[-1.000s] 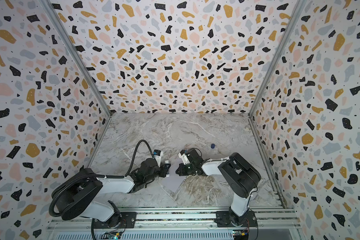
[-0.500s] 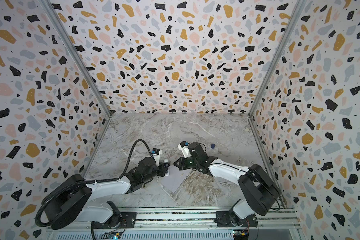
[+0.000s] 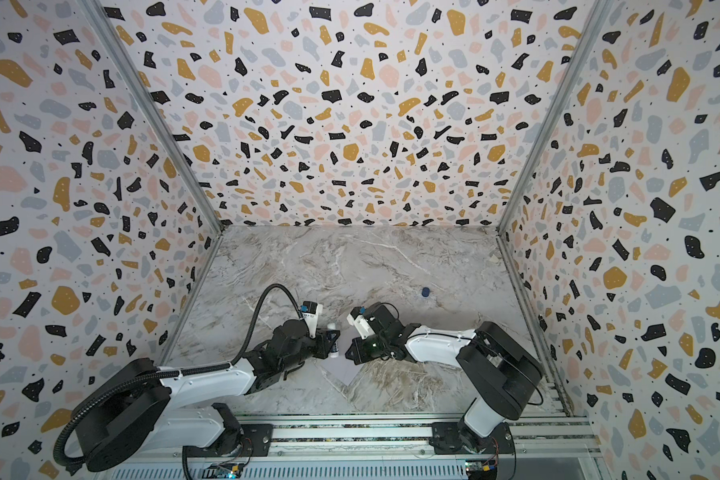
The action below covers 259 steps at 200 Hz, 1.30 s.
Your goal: Place the letter into the envelope and seal it
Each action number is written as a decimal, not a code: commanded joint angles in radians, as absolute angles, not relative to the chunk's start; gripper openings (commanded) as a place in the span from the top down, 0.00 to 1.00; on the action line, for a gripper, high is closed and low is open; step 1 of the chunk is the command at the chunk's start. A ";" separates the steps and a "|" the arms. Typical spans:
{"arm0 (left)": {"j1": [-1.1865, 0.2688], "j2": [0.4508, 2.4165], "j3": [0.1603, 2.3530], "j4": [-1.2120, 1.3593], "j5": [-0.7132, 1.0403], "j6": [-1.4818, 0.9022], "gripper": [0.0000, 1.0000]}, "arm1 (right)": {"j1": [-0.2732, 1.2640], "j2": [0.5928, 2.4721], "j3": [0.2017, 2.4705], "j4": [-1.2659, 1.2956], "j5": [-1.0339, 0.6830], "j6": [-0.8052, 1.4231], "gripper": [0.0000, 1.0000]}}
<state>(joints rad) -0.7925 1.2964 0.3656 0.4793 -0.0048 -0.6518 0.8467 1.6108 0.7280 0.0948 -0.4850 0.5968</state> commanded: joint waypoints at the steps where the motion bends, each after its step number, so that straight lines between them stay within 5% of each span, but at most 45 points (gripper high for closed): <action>1: -0.805 1.315 0.353 0.531 -0.006 -0.673 1.00 | 0.851 1.618 0.748 0.051 -0.445 0.570 1.00; 259: -0.845 1.434 0.376 0.534 -0.058 -0.683 1.00 | 0.671 1.743 0.774 0.027 -0.400 0.500 1.00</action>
